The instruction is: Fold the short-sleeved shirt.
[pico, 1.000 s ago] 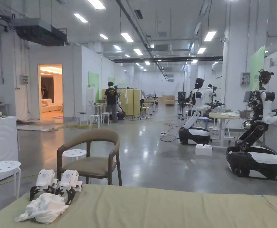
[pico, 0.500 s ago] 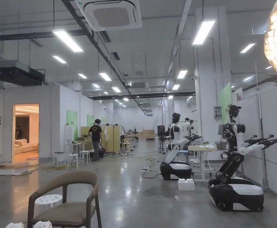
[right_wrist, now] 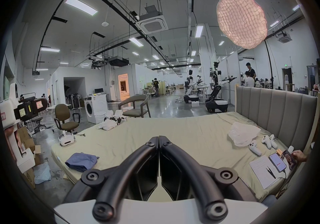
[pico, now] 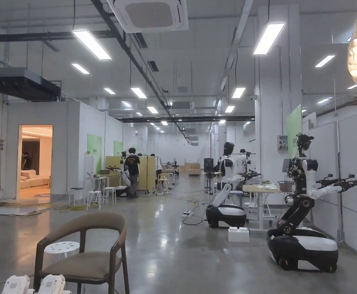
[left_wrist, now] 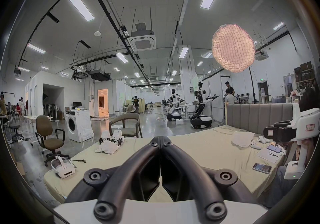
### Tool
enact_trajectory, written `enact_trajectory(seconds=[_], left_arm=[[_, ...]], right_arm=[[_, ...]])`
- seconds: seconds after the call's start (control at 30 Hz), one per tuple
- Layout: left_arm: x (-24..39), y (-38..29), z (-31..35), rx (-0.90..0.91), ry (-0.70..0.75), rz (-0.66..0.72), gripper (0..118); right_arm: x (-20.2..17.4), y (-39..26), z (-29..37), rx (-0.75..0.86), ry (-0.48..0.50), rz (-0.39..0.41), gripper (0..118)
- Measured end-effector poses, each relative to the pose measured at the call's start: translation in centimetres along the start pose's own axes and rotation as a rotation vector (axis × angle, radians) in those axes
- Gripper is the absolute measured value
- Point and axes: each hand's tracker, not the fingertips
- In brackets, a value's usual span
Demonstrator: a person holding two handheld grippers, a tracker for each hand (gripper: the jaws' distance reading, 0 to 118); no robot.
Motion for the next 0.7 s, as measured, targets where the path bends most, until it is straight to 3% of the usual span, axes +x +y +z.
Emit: enact_trajectory(seconds=[0.1,0.13,0.17,0.2,0.23,0.27,0.3,0.37,0.43,0.57,0.7], left_arm=[[-0.39,-0.08,-0.1,-0.015,-0.023,0.052,0],[-0.5,-0.07,-0.15,-0.018,-0.027,0.075,0],[-0.6,-0.09,-0.09,-0.018,-0.028,0.083,1],[-0.61,-0.1,-0.06,-0.02,-0.027,0.084,6],[-0.61,-0.09,-0.07,-0.02,-0.025,0.087,18],[-0.63,-0.07,-0.12,-0.021,-0.017,0.082,45],[-0.58,-0.08,-0.16,-0.02,-0.011,0.078,72],[-0.58,-0.08,-0.15,-0.01,0.002,0.081,112],[-0.69,0.01,0.11,0.014,-0.004,0.099,117],[-0.57,0.26,0.09,0.01,-0.002,0.089,118],[-0.35,0.21,0.13,0.0,0.008,0.056,118]], right_arm=[[-0.22,0.01,-0.09,-0.007,-0.007,0.016,4],[-0.29,0.02,-0.07,-0.006,-0.023,0.033,17],[-0.34,0.05,-0.08,-0.007,-0.027,0.042,44],[-0.38,0.09,-0.08,-0.005,-0.033,0.05,63],[-0.42,0.07,-0.04,0.002,-0.038,0.058,78],[-0.45,0.07,0.07,0.01,-0.037,0.064,93],[-0.42,0.13,0.21,0.019,-0.034,0.066,99],[-0.42,0.27,0.41,0.036,-0.027,0.059,101],[-0.42,0.38,0.43,0.046,-0.02,0.051,102],[-0.5,0.36,0.35,0.056,-0.019,0.035,117],[-0.46,0.07,0.35,0.055,-0.008,-0.007,118]])
